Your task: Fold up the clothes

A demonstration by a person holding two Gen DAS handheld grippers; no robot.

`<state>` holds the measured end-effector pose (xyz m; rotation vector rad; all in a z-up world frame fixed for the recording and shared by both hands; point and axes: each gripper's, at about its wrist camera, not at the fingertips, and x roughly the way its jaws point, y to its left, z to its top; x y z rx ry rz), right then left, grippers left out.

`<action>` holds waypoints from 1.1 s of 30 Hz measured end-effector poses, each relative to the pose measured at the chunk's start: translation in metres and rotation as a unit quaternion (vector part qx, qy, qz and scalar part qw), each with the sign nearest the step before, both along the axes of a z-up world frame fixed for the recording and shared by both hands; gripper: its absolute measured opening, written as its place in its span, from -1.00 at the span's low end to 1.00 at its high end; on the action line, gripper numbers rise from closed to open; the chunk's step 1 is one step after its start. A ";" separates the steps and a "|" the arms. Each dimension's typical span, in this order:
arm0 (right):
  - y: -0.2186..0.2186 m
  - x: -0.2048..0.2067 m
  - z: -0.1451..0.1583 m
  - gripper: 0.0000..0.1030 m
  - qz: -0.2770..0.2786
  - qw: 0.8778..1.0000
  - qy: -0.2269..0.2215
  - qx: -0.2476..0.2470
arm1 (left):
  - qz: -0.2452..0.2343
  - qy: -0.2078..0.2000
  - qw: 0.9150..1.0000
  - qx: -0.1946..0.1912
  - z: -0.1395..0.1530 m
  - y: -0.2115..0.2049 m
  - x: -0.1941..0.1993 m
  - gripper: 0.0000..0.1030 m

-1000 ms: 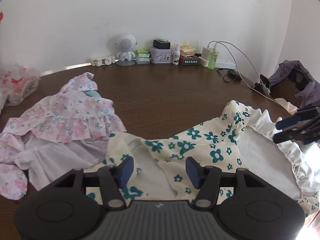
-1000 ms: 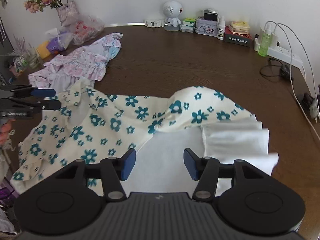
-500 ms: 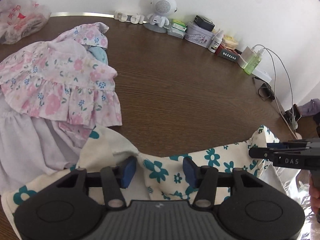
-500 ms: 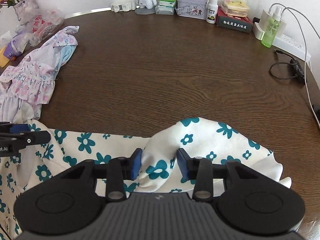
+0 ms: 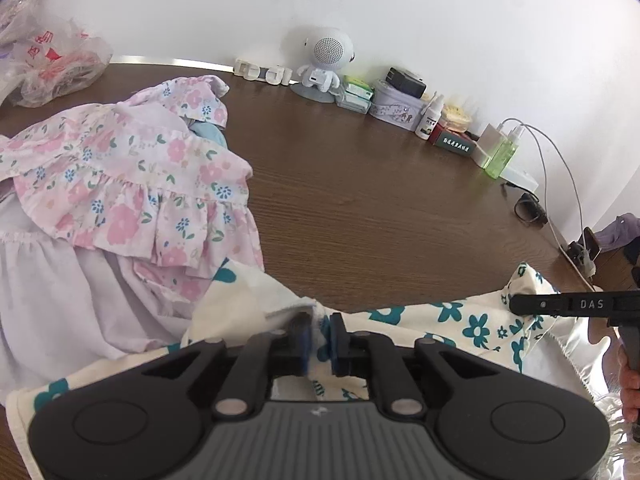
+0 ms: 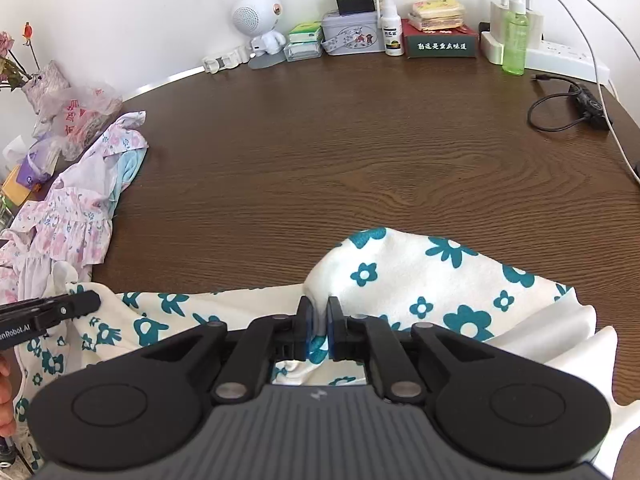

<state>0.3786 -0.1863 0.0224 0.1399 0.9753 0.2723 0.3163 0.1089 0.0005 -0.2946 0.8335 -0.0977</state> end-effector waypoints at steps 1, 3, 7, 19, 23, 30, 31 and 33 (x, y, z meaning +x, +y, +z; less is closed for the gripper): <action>-0.002 -0.001 0.001 -0.67 -0.004 1.000 -0.001 0.004 | 0.001 -0.003 1.000 -0.003 0.002 0.003 -0.002 -0.70; -0.008 -0.006 0.006 -0.41 -0.010 1.000 -0.006 0.015 | -0.001 -0.015 1.000 -0.002 0.010 0.008 -0.012 -0.57; -0.016 -0.023 0.024 -0.39 -0.003 1.000 -0.029 0.012 | -0.013 -0.030 0.999 0.022 0.024 0.012 -0.032 -0.48; 0.038 -0.025 0.015 -0.34 0.047 0.996 -0.054 -0.057 | -0.028 0.020 0.999 0.011 0.000 -0.008 -0.012 -0.95; 0.036 -0.018 0.002 -0.34 0.037 0.995 -0.039 -0.080 | -0.041 0.021 0.998 0.034 0.003 -0.004 -0.029 -0.95; 0.024 -0.025 0.003 -0.29 0.031 0.998 -0.038 -0.051 | -0.042 0.004 0.999 0.026 0.011 0.002 -0.037 -0.39; 0.022 -0.030 0.007 -0.28 0.032 0.998 -0.040 -0.046 | -0.040 -0.003 0.999 0.028 0.016 0.003 -0.044 -0.23; 0.016 -0.045 0.020 -0.25 0.045 0.998 -0.042 -0.030 | -0.042 -0.021 0.998 0.038 0.029 0.007 -0.061 -0.21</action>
